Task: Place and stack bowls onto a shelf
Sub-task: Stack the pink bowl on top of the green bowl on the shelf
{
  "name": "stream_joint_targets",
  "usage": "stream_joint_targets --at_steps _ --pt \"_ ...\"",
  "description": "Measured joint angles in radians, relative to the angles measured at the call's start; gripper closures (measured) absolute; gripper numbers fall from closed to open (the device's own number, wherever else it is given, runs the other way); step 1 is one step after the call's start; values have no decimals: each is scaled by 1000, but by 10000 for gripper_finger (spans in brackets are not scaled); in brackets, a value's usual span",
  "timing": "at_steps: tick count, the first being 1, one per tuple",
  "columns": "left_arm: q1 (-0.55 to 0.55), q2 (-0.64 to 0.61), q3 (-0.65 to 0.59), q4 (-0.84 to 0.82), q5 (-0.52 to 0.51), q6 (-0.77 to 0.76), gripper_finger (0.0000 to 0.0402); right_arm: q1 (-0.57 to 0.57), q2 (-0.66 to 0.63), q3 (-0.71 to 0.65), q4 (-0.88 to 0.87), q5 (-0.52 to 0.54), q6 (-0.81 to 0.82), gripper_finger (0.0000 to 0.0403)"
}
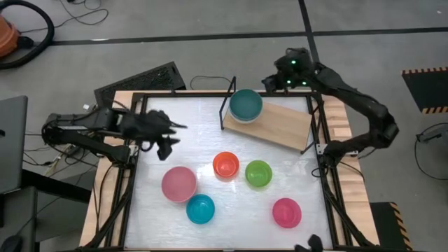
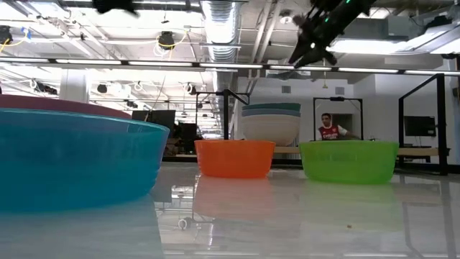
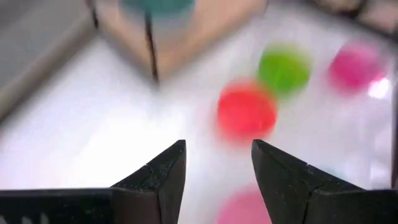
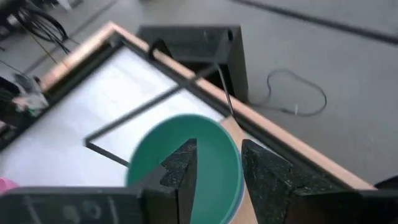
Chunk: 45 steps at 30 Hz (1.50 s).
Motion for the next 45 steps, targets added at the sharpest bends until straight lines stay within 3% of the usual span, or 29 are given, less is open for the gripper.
stream_joint_targets --at_steps 3,6,14,23,40,45 --pt "-25 57 -1 -159 4 -98 233 0 -46 0 -1 1 0 254" --pt "-57 113 -17 -204 -13 -159 233 3 -75 0 -4 2 4 254" --pt "-136 161 -217 -32 112 -234 233 22 -69 -3 -51 3 26 255" --pt "-152 155 -444 108 123 -274 233 26 -69 -9 -46 8 23 255" --pt "-152 159 -620 300 226 -272 234 29 -69 -9 -58 7 23 255" --pt "-152 159 -631 314 232 -277 280 29 -69 -9 -58 7 24 255"
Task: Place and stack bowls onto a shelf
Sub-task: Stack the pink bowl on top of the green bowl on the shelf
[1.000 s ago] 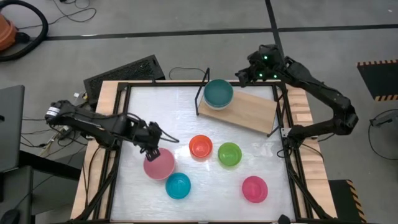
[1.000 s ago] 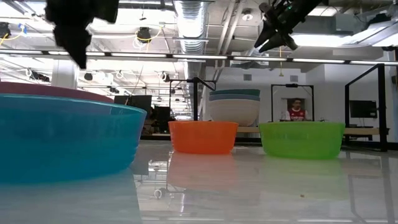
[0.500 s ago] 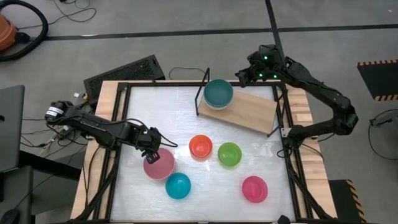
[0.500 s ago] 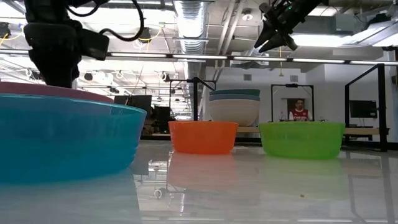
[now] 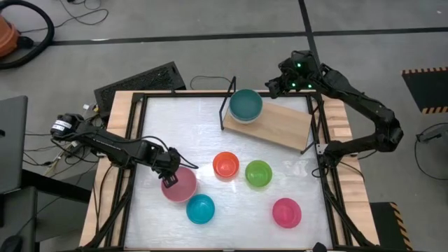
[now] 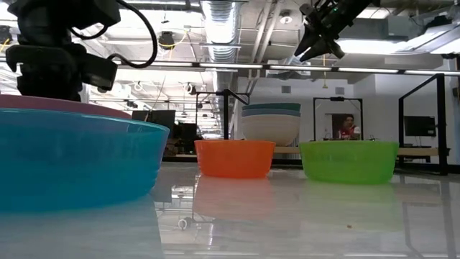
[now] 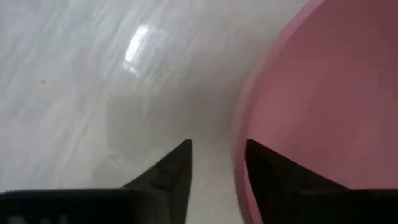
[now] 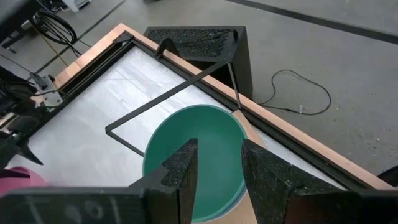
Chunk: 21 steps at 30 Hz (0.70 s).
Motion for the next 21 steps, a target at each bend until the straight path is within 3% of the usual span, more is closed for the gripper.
stream_joint_targets --at_steps 6,21 --pt "0 0 0 4 -1 8 390 0 0 0 -17 0 2 255" --pt "10 0 17 3 -77 -88 401 0 0 -1 -30 -1 1 255"
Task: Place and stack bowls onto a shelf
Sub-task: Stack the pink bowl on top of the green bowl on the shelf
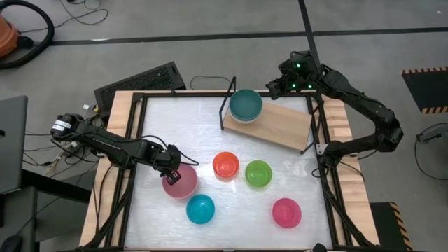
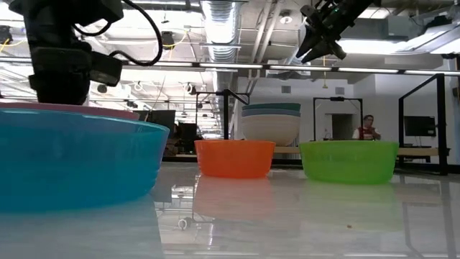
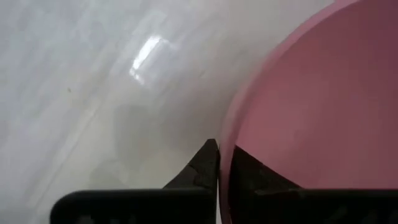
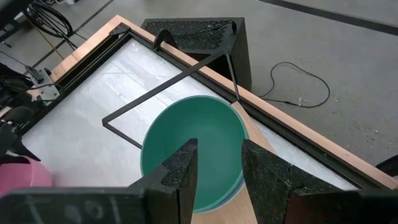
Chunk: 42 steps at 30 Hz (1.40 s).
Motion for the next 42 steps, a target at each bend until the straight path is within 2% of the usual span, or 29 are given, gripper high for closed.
stream_joint_targets --at_steps 13,20,27,35,42 --pt "106 0 112 -8 -76 95 401 0 0 0 0 -1 -2 255" --pt "153 0 191 -8 -200 145 401 0 0 0 0 -1 -2 255" --pt "178 0 299 3 -355 219 401 0 0 0 0 -1 -1 255" --pt "179 0 424 75 -616 337 401 0 0 0 0 -1 0 255" --pt "180 0 466 281 -838 509 401 0 0 0 1 -1 -1 255"
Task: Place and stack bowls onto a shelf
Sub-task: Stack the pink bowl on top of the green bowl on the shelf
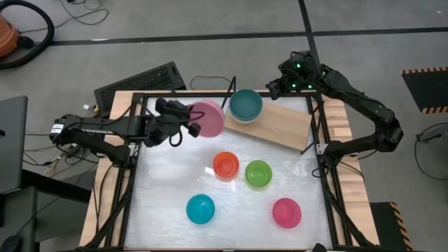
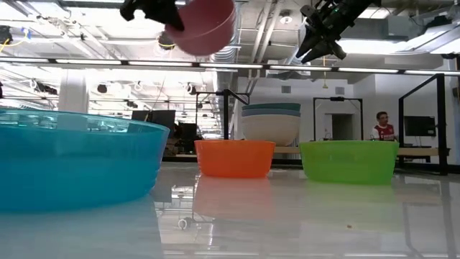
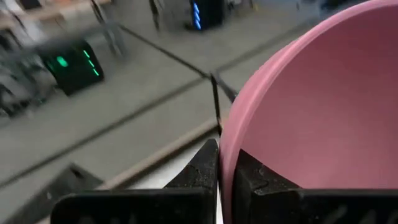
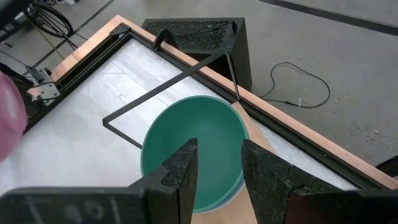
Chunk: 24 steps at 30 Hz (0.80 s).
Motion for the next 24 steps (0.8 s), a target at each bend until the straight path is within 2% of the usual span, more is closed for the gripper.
stream_joint_targets --at_steps 3,8,15,19,24 --pt "5 0 0 116 -61 91 401 0 0 0 0 0 0 255" --pt "32 0 0 262 -101 192 401 0 0 0 5 0 0 255" --pt "70 24 0 406 -152 322 401 30 0 0 67 0 -2 255" --pt "93 67 0 475 -176 372 401 62 0 0 138 3 -66 255" --pt "120 129 0 560 -220 413 401 134 0 0 223 105 -150 255"
